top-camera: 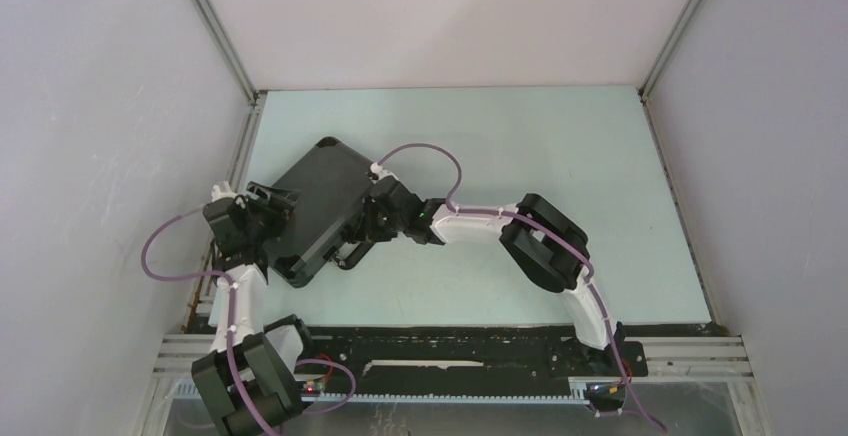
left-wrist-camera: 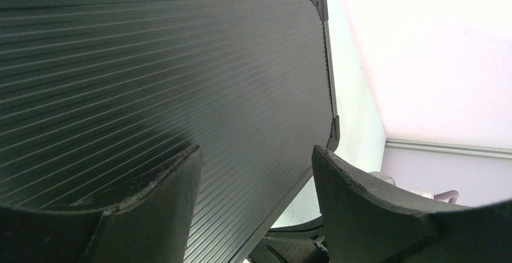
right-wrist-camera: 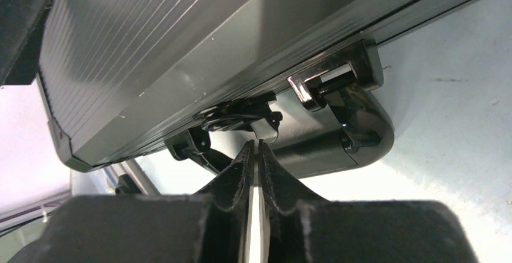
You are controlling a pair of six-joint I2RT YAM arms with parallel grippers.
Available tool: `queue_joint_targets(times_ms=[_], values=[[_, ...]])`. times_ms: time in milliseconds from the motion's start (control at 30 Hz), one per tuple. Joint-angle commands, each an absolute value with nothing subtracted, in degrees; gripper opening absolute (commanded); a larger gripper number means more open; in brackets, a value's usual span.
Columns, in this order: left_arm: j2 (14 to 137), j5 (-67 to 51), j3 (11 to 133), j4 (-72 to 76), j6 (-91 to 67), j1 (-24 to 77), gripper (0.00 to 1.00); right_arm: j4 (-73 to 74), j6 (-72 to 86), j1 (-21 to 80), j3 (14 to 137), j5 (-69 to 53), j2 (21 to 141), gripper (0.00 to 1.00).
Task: Pack up texas hold em set
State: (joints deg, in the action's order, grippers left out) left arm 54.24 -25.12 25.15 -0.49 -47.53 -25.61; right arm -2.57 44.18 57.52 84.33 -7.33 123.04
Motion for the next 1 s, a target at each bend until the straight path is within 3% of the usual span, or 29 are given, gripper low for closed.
queue_joint_targets(times_ms=[0,100,633,967], values=[[55.9,-19.2,21.8,-11.2,-43.9,-26.7,0.75,1.1,41.6,58.4,88.2,-4.4,124.8,0.1],[55.8,-19.3,21.8,-11.2,-43.9,-26.6,0.75,2.7,41.6,58.5,89.7,-4.3,125.9,0.0],[55.5,-19.5,21.6,-11.1,-44.1,-26.7,0.75,19.1,52.6,60.5,99.4,3.4,133.7,0.0],[55.2,-19.8,21.6,-11.0,-44.1,-26.6,0.75,20.9,59.4,60.6,101.0,8.8,137.7,0.0]])
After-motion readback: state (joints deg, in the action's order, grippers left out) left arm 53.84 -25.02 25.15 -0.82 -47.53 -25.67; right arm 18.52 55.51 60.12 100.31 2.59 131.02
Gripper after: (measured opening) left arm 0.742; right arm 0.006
